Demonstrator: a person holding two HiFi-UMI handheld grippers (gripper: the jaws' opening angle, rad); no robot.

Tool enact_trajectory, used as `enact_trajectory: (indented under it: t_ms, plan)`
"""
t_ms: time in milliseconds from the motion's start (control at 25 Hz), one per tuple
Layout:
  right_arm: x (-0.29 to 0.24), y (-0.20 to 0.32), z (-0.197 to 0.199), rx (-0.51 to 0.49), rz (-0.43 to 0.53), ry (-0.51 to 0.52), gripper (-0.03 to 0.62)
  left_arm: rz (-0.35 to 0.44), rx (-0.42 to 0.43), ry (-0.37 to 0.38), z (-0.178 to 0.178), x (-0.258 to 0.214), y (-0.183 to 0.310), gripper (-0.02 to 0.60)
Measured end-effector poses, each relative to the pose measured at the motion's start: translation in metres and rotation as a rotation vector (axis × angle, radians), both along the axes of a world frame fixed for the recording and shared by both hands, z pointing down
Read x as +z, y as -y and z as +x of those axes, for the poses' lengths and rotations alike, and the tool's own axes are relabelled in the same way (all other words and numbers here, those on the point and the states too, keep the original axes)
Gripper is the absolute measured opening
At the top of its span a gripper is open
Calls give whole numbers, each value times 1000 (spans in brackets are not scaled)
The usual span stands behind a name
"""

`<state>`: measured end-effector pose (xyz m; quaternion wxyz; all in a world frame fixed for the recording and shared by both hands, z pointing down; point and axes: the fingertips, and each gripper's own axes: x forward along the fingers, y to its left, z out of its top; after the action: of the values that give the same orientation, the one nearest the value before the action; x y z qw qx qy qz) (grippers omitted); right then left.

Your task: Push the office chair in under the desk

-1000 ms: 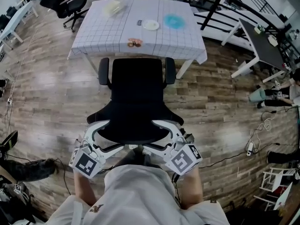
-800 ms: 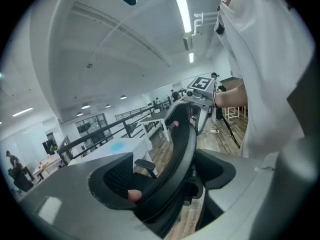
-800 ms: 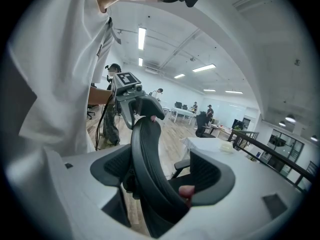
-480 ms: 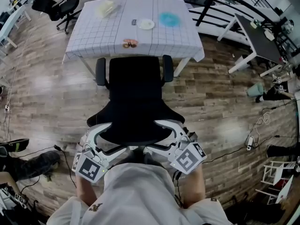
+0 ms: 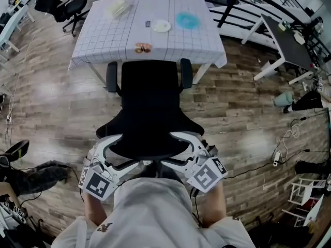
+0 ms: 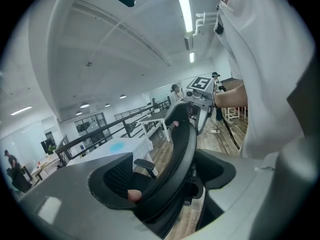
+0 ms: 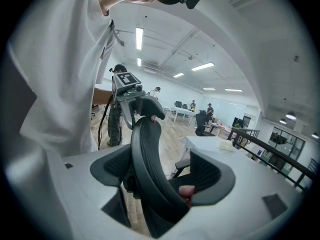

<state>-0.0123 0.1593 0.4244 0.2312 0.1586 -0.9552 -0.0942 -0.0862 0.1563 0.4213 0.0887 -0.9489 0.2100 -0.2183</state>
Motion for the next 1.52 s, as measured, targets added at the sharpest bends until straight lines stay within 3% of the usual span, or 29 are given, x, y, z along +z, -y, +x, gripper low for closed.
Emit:
enact_trajectory:
  t_ms: [960,1520]
  plan:
    - [-2,44,26,-46,6,8,375,-13,-47,1,25,-2,44,399]
    - [1,74,23,-30,-3,3,376,-22,-14,-19,22,0,74,400]
